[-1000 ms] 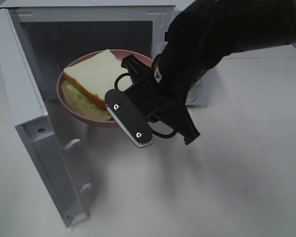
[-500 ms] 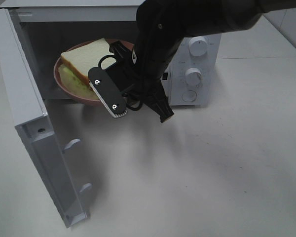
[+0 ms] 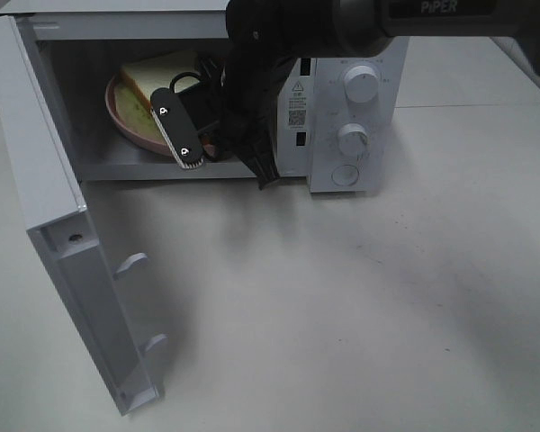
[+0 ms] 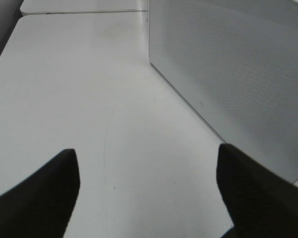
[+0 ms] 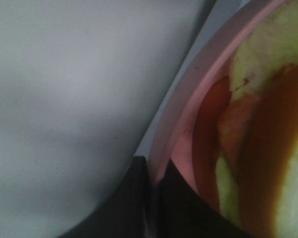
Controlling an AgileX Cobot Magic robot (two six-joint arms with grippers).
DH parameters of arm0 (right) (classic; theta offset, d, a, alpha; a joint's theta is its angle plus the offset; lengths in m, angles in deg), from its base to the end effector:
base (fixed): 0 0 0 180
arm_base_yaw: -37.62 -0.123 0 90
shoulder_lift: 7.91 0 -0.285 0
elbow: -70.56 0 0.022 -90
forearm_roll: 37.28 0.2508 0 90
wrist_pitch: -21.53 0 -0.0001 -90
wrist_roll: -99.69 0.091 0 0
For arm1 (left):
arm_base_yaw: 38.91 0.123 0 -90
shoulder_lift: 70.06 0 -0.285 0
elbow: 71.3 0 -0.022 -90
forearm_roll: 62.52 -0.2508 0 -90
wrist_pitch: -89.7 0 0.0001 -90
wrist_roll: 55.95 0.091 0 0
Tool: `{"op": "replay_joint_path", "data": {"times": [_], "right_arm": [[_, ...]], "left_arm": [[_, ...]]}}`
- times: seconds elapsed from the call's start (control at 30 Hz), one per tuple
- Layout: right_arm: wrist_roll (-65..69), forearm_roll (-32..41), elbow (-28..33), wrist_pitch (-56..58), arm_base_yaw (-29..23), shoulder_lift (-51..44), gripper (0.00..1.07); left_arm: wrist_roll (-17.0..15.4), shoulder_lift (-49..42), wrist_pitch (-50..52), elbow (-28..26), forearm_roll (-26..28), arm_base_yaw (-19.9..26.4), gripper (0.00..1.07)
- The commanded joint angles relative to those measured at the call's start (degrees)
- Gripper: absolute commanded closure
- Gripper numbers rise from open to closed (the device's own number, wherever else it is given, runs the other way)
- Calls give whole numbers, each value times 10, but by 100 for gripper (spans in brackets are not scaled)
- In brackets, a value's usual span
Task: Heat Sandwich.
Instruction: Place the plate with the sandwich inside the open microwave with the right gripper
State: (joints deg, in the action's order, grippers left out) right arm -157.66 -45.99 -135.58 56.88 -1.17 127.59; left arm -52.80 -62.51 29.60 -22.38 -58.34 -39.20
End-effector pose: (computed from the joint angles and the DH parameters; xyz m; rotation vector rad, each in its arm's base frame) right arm 0.3946 0.3069 0.1866 -2.2438 1.2528 -0.4242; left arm -0.0044 -0.0057 0.2767 0.0638 2.0318 -0.0558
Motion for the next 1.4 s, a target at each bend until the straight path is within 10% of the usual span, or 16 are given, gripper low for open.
{"op": "replay_joint_path", "data": {"times": [0.03, 0.57, 1.4], "right_arm": [[5, 22, -48, -14, 6, 22, 107], [-3, 81, -173, -9, 21, 108, 107], [45, 78, -179, -46, 52, 143, 107]], "left_arm": [[0, -13, 7, 1, 2, -2, 36], [0, -13, 7, 1, 2, -2, 36], [0, -13, 7, 1, 2, -2, 36]]}}
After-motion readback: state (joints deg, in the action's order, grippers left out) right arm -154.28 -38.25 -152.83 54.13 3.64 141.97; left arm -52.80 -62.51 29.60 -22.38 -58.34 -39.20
